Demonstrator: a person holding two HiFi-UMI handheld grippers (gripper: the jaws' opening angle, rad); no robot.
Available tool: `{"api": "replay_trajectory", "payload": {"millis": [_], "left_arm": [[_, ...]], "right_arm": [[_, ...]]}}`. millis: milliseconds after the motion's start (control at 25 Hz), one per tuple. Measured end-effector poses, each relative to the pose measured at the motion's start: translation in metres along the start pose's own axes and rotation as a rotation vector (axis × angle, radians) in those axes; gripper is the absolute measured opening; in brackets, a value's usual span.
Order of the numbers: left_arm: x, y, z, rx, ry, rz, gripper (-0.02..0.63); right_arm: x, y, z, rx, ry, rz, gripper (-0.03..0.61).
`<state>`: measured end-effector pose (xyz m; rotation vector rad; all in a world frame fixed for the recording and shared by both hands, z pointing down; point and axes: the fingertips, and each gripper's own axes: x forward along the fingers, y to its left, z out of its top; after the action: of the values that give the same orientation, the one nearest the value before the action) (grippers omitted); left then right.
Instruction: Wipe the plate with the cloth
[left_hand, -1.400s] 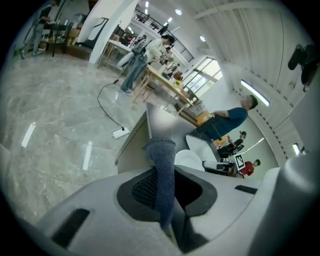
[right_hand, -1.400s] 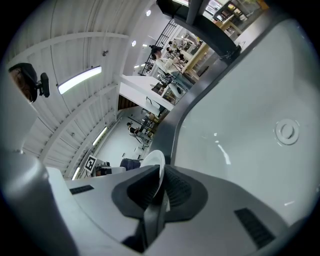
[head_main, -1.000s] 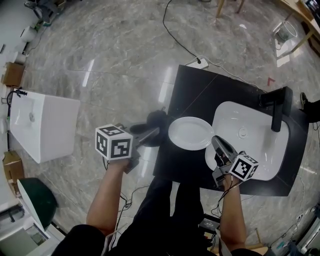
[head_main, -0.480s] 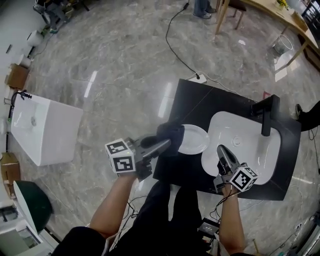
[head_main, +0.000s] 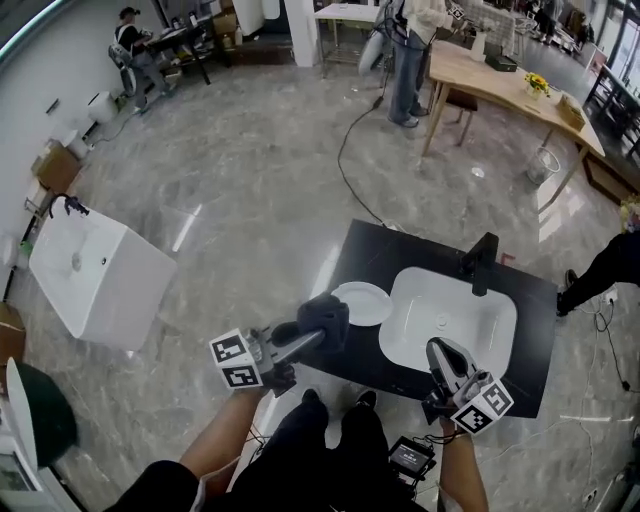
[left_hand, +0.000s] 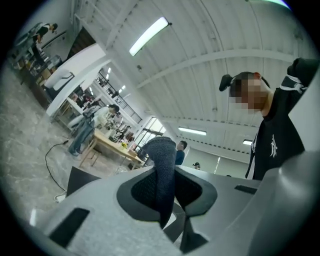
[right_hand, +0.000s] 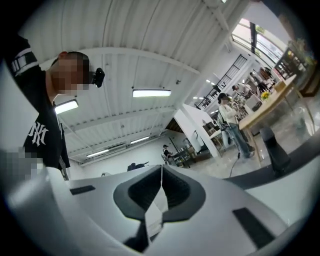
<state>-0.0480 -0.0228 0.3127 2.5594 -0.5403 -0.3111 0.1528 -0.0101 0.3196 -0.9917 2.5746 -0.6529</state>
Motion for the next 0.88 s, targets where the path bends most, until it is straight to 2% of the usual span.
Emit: {"api": "replay_trajectory", "payload": {"millis": [240, 480, 720, 880], "left_arm": [[-0.043, -0.079, 0.004, 0.065, -0.023, -0.046, 0.054], [-0.103, -0.165, -0.016, 0.193, 0.041, -0.098, 0.054], [-0.174, -0.234, -0.02, 0.232, 0.036, -0.097, 0.054], [-0.203, -0.267, -0.025, 0.239, 0.043, -0.098, 0.054]], "right_arm": [[-0.039, 0.102, 0.01, -0.096, -0.035, 0.037, 0.007], [-0.085, 0.203, -0.026, -0.214, -0.05, -0.008, 0.004], [-0.113, 0.288, -0.064, -0.194, -0.02, -0.02, 0.003], [-0.133, 0.326, -0.063, -0.204, -0.047, -0.008, 0.003]]}}
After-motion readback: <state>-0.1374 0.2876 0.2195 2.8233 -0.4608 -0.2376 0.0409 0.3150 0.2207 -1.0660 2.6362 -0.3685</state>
